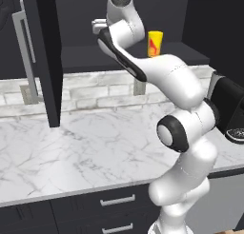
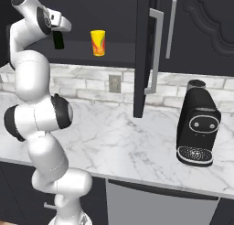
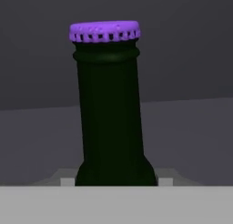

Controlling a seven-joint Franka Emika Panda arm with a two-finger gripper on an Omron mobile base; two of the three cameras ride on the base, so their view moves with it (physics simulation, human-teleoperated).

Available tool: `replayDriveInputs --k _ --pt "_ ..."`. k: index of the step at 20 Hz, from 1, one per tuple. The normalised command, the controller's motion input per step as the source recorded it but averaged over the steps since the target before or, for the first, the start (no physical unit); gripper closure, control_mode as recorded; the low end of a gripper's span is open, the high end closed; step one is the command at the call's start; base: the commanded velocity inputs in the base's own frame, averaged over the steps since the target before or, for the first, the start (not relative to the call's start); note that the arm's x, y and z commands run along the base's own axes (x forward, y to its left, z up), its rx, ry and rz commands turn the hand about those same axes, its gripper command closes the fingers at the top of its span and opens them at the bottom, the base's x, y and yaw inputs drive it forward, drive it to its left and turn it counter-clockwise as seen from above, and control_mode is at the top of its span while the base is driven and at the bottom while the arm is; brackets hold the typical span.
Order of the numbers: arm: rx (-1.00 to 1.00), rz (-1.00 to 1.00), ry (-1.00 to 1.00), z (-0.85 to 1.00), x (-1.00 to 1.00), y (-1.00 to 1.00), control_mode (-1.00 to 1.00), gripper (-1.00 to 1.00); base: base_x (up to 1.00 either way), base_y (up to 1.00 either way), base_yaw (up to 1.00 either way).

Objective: Open the cabinet directly in front. Then move the beer and the cup to the dining counter with the candle on it.

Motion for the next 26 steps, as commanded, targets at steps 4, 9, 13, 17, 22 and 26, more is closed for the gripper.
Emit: replayDriveInputs --k 4,9,13,17,22,26 --pt "0.00 0.00 -0.18 -0.03 -1.00 -0.21 -1.00 1.00 0.00 0.00 0.00" --pt "0.00 0.00 -0.17 -0.15 -1.00 -0.36 -1.00 1.00 0.00 0.00 0.00" --pt "0.01 0.01 -0.09 -0.17 -1.00 -0.53 -1.00 1.00 0.00 0.00 0.00" --pt "0.05 0.00 -0.06 -0.18 -1.00 -0.69 -1.00 1.00 0.00 0.00 0.00" --pt "0.01 0.00 0.02 -0.53 -1.00 -0.47 -1.00 1.00 0.00 0.00 0.00" --pt "-0.03 0.05 0.09 -0.98 -1.00 -0.10 -1.00 1.00 0.00 0.00 0.00"
